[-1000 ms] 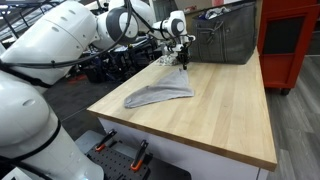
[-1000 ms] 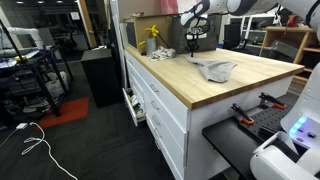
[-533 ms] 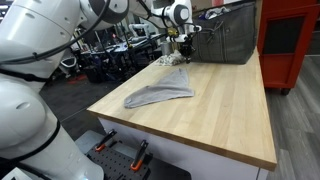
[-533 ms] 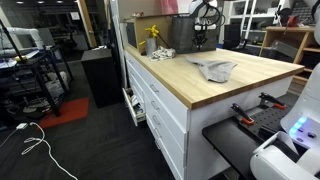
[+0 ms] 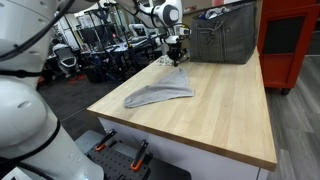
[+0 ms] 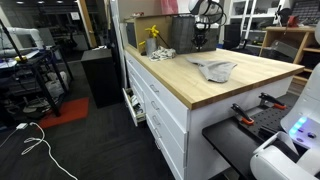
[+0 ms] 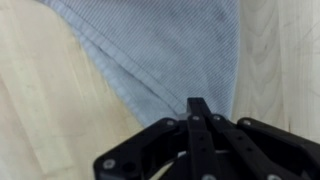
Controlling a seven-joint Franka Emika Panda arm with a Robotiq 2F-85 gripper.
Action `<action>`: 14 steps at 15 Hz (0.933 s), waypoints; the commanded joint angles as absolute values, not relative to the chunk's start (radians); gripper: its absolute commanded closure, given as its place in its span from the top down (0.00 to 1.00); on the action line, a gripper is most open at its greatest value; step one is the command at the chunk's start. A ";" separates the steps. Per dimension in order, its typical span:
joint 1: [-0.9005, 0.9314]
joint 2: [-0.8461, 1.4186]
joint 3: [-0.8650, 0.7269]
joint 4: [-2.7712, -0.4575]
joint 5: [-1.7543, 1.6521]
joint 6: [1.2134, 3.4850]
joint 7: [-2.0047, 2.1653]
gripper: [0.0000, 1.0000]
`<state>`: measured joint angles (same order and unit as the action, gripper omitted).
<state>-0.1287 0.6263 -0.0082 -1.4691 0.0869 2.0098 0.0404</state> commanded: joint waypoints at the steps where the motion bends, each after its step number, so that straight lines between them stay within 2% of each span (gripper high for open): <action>1: -0.097 0.552 -0.008 -1.615 0.089 2.042 0.020 0.00; 14: 0.001 0.699 -0.066 -1.534 0.021 2.162 0.212 0.00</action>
